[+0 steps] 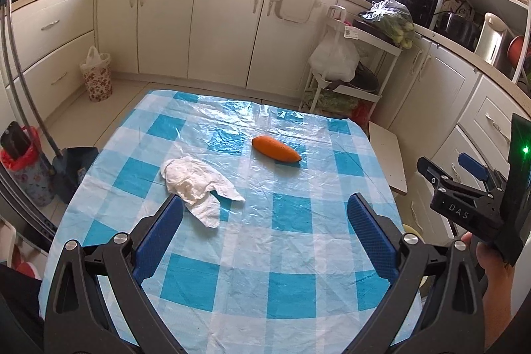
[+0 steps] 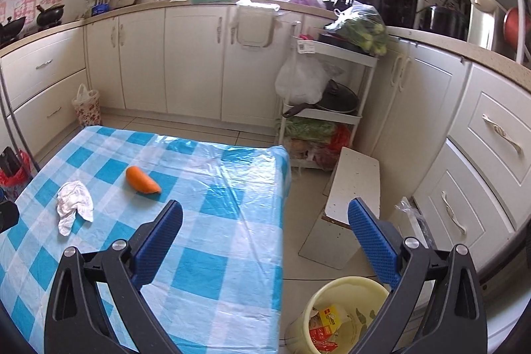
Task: Collect trash
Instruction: 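Move both open tools back to the table, then grasp the orange carrot-shaped item with the right gripper while the left grasps the tissue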
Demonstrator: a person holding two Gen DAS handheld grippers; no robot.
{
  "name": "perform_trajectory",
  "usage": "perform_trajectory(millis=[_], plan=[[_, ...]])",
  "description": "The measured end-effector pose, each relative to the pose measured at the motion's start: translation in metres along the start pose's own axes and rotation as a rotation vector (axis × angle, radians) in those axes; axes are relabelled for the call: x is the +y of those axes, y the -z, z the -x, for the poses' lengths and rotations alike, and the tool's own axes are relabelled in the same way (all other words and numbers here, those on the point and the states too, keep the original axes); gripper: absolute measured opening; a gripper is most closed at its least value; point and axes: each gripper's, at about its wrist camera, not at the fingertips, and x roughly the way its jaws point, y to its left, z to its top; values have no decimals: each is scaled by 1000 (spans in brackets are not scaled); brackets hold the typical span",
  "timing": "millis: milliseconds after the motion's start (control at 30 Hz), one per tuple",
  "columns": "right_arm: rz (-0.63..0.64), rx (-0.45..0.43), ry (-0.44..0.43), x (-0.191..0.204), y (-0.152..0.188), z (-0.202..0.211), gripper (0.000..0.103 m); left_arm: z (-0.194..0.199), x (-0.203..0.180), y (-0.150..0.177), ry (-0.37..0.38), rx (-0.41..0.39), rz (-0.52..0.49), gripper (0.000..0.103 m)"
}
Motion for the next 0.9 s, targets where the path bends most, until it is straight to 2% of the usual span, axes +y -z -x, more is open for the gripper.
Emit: perform_trajectory(millis=[333,567,900], plan=[[108,39,-79,46,-3,-24,96,-21,36,2,-71,26,43,96],[193,96,-169,83,-8,-63,96,-50,80,2,-106,65,127,96],[292,157,-279,134,-21,-121,96,-92,110,5,-130,141,177,96]])
